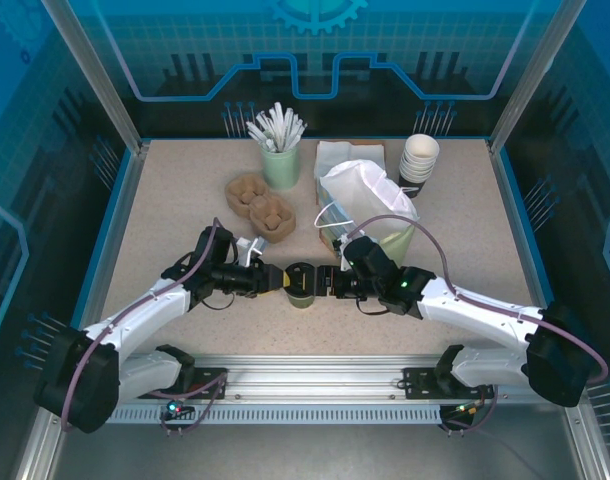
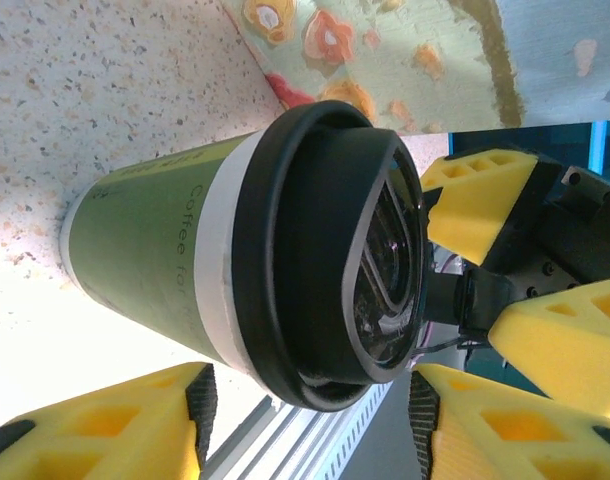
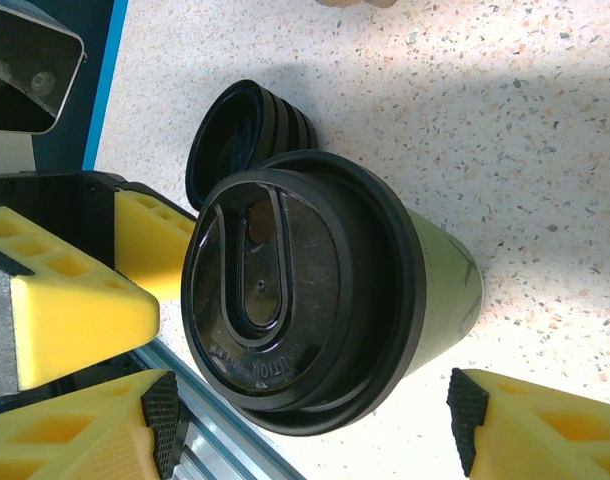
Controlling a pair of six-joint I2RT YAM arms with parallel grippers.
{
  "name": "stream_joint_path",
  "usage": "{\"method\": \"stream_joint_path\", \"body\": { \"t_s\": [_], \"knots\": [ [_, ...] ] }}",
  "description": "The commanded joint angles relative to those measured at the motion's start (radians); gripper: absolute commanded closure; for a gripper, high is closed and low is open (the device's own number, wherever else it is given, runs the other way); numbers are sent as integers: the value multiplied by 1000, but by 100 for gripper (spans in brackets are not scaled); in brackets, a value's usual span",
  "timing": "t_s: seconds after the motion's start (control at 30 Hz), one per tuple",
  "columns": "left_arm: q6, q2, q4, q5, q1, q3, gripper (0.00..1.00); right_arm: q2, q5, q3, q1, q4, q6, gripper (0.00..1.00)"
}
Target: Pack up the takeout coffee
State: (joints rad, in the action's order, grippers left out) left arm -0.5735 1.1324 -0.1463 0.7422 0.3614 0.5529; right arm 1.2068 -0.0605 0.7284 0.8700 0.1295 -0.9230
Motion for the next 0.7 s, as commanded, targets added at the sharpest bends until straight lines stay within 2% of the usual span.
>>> {"method": "stream_joint_path", "body": {
  "t_s": [0.0,0.2,0.67],
  "knots": [
    [34,-18,-28,9,-12,24,40,7,-4,29,-16,-2,17,26],
    [46,-21,-50,-24,-12,45,35,13,-2,30,-19,-1,17,28],
    [21,16,1,-63,-9,71,37,33,-13,39,-36,-16,29,31]
  ]
}}
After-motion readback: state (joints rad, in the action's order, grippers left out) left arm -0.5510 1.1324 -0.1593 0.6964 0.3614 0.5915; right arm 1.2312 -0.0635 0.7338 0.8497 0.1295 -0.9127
